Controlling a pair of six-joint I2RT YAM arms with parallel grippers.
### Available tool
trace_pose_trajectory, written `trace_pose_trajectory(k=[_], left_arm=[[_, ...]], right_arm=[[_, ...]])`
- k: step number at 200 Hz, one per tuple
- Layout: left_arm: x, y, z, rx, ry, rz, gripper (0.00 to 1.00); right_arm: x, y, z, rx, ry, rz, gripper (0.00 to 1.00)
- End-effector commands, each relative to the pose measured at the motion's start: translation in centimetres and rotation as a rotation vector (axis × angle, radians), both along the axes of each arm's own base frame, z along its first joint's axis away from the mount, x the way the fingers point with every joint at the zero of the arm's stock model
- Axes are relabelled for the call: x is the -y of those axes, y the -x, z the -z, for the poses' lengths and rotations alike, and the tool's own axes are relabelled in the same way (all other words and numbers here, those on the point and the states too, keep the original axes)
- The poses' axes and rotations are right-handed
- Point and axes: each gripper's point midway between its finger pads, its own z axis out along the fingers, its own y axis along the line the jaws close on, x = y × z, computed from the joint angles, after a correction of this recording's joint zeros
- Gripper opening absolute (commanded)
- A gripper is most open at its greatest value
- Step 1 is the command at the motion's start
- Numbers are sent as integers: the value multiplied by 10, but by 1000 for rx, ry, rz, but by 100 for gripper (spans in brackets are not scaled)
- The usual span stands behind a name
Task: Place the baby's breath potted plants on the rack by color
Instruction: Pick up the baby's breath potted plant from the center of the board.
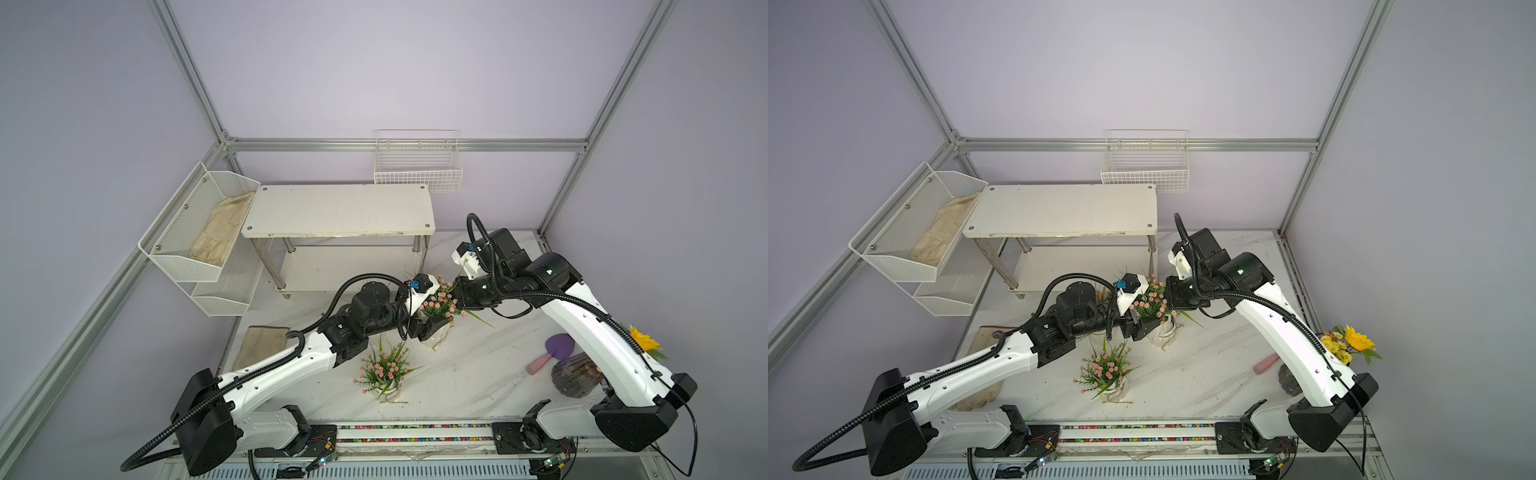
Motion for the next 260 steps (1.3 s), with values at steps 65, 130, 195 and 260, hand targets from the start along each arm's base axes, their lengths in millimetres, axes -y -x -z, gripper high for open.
trace_pose_trajectory(k=[65, 130, 195, 260], left_arm=[[-2, -1, -12, 0, 45, -17, 18], [-6, -8, -22, -10, 24, -62, 11], [-32, -22, -58, 5, -13, -223, 8], [-57, -38, -94, 61, 10, -372, 5]], right_arm=[[-1, -2, -31, 110, -82, -14, 21], [20, -9, -50, 184, -68, 62, 26], [49, -24, -47, 235, -8, 132, 27], [66, -21, -35, 236, 20, 170, 29]])
